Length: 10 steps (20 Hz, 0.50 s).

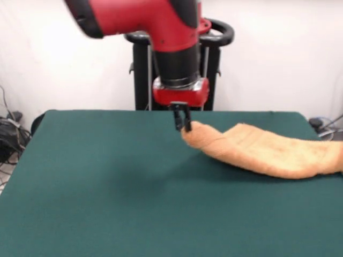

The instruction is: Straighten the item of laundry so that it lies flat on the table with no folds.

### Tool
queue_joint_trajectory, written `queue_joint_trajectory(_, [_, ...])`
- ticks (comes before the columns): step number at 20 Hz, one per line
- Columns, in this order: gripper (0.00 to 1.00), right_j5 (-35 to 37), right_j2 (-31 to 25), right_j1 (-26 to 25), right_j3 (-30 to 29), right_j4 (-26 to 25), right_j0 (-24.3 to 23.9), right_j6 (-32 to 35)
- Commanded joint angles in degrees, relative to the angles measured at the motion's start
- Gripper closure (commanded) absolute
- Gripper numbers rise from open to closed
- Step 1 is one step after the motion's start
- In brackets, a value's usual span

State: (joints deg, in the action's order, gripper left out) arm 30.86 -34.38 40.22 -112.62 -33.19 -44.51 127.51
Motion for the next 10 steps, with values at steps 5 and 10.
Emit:
queue_joint_trajectory(5, [1.0,10.11,-1.09,-6.12,11.79,-3.64,-5.07,-19.82])
queue_joint_trajectory(10, [1.0,10.54,-0.55,-6.91,13.46,-3.75,-6.11,-22.33])
